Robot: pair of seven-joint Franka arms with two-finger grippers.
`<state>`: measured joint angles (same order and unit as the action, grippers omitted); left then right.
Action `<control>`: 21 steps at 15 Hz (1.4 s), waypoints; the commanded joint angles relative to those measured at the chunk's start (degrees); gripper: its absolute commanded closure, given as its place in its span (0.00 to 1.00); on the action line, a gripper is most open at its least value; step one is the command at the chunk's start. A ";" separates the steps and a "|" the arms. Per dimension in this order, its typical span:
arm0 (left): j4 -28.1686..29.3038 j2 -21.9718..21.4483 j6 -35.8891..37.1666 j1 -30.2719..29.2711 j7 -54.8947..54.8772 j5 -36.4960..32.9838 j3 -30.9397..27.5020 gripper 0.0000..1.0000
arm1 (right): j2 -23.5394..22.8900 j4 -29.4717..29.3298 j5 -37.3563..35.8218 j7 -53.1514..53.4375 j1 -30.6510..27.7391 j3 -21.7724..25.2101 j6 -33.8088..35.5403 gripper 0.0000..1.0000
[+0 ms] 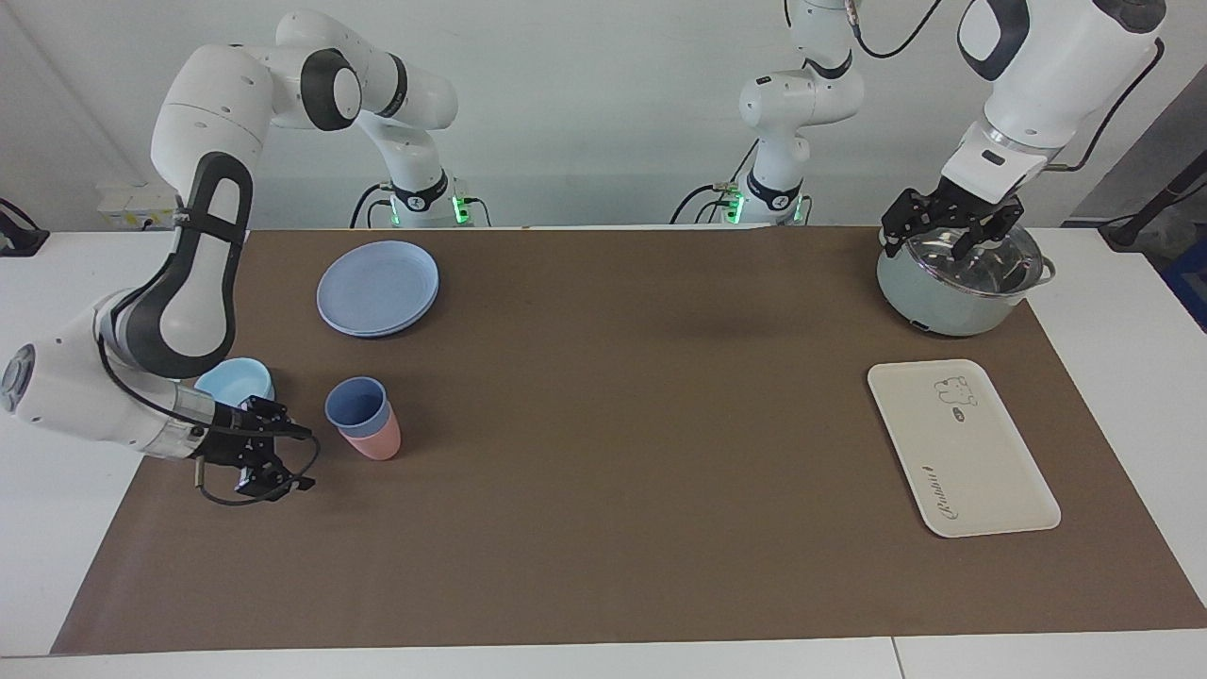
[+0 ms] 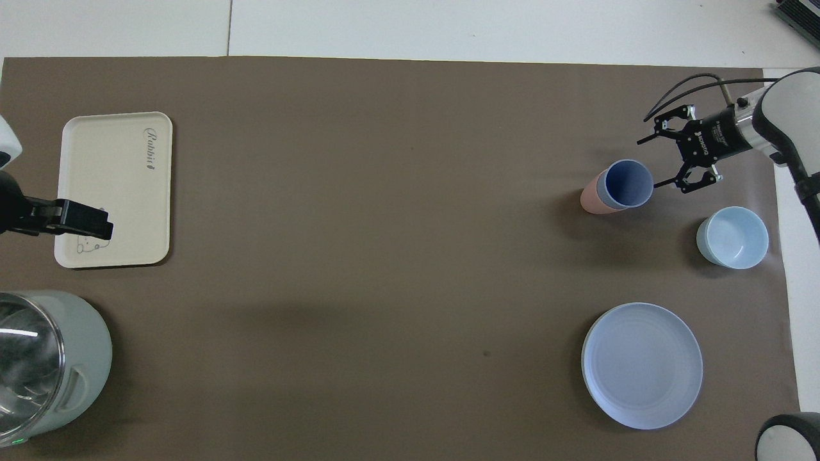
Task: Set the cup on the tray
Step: 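Move the open right gripper over the nested blue and pink cups, then close the right gripper on the nested cups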
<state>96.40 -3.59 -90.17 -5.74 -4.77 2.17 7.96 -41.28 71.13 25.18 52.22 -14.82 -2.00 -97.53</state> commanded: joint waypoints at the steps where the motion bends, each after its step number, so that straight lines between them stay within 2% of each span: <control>1: 1.86 -1.33 -1.23 -0.06 1.59 0.99 0.30 0.00 | 0.59 3.03 3.98 1.13 -0.30 -0.64 0.59 0.09; 5: 2.74 -1.77 -1.32 0.02 2.04 0.99 0.39 0.00 | 4.01 11.30 7.42 0.95 -1.18 -0.64 0.15 0.09; 8: 2.83 -1.77 -1.32 0.02 2.13 0.99 0.39 0.00 | 4.54 12.37 8.82 0.86 -1.70 -0.73 0.76 0.09; 13: 2.83 -1.77 -1.41 0.02 2.04 0.99 0.39 0.00 | 6.83 17.55 12.25 -1.85 -1.88 -0.73 1.03 0.08; 21: 4.41 -2.39 -2.64 0.03 1.95 0.99 0.56 0.00 | 7.18 19.66 17.96 -2.21 -0.91 -0.90 -2.21 0.07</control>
<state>97.95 -3.90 -90.96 -5.72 -3.35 2.17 8.48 -36.06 87.09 40.55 51.76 -15.46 -2.43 -97.29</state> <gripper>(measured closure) 0.000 0.066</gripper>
